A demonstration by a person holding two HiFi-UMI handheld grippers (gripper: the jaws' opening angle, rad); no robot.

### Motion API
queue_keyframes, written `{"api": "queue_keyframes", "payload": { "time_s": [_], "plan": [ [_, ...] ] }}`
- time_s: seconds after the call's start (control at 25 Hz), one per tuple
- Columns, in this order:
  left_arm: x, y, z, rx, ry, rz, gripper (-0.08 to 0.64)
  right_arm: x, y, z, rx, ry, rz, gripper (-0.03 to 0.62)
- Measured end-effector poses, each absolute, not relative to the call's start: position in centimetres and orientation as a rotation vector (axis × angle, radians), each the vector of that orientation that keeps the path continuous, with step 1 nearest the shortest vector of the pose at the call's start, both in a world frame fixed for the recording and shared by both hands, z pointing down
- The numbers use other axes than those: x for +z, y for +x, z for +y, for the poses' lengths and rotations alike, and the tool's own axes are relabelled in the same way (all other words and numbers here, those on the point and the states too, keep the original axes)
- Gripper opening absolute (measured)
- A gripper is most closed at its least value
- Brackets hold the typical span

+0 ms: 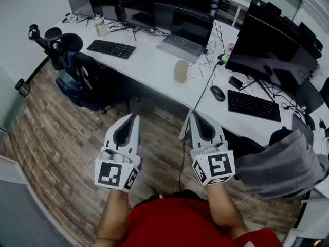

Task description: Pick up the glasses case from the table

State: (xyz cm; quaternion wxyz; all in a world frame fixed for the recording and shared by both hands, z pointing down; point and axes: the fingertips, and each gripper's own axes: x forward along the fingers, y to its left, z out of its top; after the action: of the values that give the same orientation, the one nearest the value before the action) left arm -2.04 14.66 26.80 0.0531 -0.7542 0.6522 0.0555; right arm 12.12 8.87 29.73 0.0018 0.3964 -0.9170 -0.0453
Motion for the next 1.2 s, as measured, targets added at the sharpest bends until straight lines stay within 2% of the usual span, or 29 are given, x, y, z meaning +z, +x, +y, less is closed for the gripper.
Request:
{"api": "queue_keyframes", "payload": {
  "time_s": [0.4, 0.8, 1.2],
  "plan": [
    [27.5, -4.4, 15.5, 0.195, -2.31, 1.986, 0.011, 30.2, 9.8, 9.1, -0.093, 1.248, -2.865, 0.005],
    [30.2, -10.0, 17.4, 0.262, -2.328, 2.027, 0.011, 33.6, 5.7, 9.6, -0.076, 1.268, -2.758, 0.005],
    [31.1, -13.7, 11.7, 0.223, -2.314, 2.027, 0.011, 35.4, 2.9, 2.9, -0.076, 1.32, -2.714, 0.005]
  ]
}}
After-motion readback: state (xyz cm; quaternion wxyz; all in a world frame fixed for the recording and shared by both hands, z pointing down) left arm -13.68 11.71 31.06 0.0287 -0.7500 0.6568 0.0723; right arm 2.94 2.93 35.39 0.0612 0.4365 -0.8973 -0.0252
